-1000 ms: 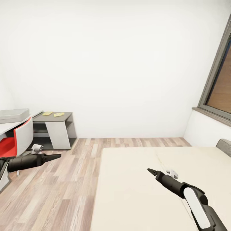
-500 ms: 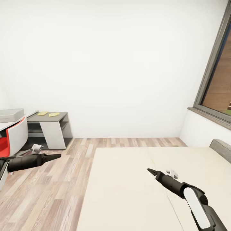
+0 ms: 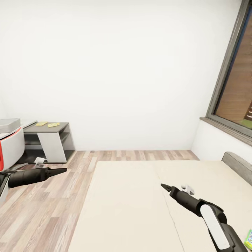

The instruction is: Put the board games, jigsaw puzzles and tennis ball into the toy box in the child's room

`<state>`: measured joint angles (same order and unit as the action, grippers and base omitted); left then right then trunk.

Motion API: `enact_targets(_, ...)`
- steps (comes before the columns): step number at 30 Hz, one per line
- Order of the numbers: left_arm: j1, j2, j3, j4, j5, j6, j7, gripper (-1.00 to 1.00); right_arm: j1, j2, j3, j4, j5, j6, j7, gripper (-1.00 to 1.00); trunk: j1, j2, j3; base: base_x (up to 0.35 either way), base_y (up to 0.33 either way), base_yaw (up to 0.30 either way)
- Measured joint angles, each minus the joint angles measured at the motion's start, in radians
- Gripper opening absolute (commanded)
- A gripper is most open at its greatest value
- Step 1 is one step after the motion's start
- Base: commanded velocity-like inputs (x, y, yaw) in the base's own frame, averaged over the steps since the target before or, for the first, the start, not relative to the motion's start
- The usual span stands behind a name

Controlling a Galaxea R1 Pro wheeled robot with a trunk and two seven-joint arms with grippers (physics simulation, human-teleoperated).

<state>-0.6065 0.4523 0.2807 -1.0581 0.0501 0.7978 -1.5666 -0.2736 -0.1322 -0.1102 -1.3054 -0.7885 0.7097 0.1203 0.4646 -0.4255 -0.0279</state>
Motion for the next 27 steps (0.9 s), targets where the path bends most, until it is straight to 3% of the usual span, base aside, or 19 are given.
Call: enact_targets(27, 0.0, 0.0, 0.0, 0.0, 0.0, 0.0, 0.0, 1.0, 0.0, 0.0, 0.0, 0.0, 0.0, 0.0, 0.0, 1.0, 0.0, 0.0, 0.0, 0.0, -0.3, 0.0)
